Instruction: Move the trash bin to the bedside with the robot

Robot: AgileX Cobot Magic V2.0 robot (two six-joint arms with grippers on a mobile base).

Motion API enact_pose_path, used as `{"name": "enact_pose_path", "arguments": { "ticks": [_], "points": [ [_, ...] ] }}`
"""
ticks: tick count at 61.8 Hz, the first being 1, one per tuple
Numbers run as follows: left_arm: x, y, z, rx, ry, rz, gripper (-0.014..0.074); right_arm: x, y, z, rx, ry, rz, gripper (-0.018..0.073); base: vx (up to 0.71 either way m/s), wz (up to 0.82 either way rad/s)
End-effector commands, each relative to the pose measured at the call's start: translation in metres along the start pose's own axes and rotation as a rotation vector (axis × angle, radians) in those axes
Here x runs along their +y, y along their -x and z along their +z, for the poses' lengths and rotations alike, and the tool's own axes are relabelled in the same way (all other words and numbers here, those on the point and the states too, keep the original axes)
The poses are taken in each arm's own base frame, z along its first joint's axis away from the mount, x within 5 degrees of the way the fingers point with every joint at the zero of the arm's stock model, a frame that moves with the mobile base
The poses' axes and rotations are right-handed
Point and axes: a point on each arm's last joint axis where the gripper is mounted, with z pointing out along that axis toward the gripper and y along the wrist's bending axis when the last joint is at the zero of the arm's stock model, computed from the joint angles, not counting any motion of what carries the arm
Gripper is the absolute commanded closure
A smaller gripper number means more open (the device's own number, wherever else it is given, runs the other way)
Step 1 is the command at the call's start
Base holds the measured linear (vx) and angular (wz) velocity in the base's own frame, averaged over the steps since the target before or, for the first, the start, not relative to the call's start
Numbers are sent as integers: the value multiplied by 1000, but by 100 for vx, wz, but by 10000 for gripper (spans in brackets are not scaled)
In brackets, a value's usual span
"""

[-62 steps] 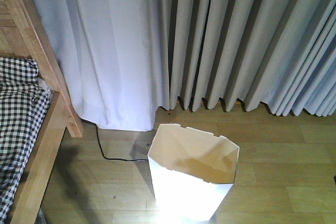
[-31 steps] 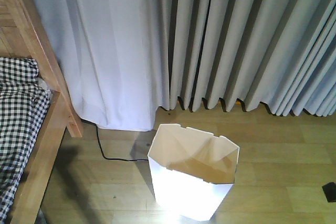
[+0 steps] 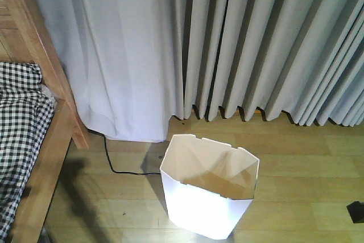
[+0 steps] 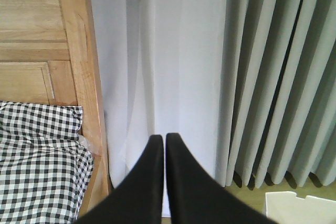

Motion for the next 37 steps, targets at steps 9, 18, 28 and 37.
{"name": "enact_pose_path", "arguments": {
  "ticks": [9, 18, 28, 37],
  "points": [
    [0, -3, 2, -49, -9, -12, 602, 1, 1, 0, -61, 6, -19, 570, 0, 0],
    [0, -3, 2, -49, -9, -12, 602, 0, 1, 0, -61, 5, -19, 570, 0, 0],
    [0, -3, 2, -49, -9, -12, 602, 0, 1, 0, -61, 5, -19, 570, 0, 0],
    [0, -3, 2, -49, -9, -12, 602, 0, 1, 0, -61, 5, -19, 570, 0, 0]
  ]
}}
